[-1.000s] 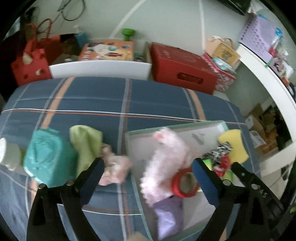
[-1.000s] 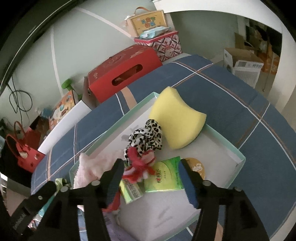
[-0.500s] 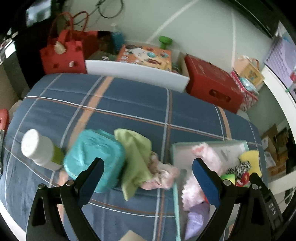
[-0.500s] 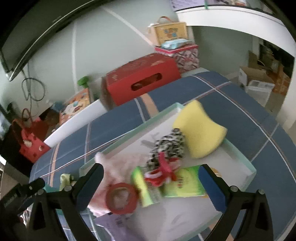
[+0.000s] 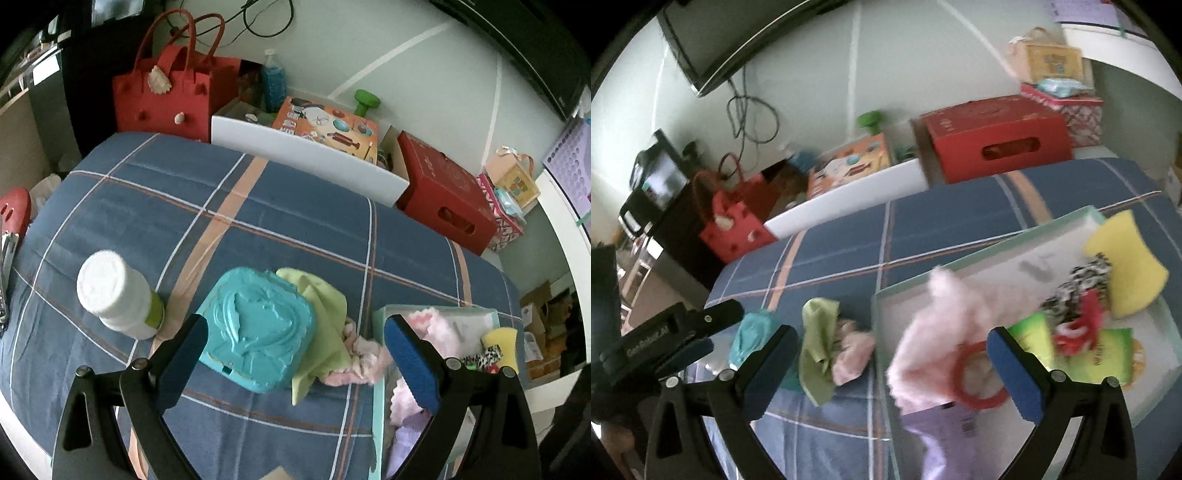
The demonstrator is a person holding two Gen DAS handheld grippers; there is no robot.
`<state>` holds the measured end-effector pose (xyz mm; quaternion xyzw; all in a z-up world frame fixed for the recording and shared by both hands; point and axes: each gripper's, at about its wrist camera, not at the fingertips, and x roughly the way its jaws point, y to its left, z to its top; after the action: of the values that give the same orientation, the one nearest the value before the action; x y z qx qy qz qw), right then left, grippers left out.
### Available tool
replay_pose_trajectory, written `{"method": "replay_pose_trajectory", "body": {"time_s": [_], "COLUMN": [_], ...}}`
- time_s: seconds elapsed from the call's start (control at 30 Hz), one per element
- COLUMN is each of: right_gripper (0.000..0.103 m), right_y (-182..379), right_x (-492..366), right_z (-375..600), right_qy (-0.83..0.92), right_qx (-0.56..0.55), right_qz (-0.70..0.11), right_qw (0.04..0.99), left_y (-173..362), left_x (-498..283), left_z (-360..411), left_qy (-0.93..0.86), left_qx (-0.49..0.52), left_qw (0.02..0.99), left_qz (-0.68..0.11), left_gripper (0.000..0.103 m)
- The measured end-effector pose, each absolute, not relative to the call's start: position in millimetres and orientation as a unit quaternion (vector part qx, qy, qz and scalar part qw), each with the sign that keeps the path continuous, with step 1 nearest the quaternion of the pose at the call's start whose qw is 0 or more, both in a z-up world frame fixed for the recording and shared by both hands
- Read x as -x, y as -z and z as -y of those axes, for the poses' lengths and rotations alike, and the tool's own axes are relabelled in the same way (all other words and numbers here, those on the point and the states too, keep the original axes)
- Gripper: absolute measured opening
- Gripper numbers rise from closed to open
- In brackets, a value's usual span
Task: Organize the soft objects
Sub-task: 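Move both tools back from the tray toward the pile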
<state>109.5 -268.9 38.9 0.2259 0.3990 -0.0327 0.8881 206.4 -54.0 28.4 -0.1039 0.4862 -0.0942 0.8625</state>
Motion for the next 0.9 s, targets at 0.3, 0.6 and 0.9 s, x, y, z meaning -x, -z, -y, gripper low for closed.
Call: {"method": "replay_pose_trajectory", "body": {"time_s": [0.3,0.6,0.9], "right_gripper": [0.088,0.06,0.038], "right_y": [-26,-14,5], "right_x": [-115,-127,-138], "right_z": [259,243,229], "right_qy": [-0.006,-0.048,-0.047], "right_qx": [-0.266,-0.296,-0.292], "right_qz": [-0.407,-0.421,-0.452], "right_qw": [0.874,0.856,0.841], "left_y": [-17,2,21], "left_x": [-190,-178,-180], "left_z": [41,9,-14], "left_qy": [0.094,0.064,0.047], "left_qx": [0.12,0.152,0.188], "left_qw": [0.854,0.85,0.832], "left_qz": [-0.498,-0.5,-0.52], "left_gripper": [0.096,0.096,0.097]}}
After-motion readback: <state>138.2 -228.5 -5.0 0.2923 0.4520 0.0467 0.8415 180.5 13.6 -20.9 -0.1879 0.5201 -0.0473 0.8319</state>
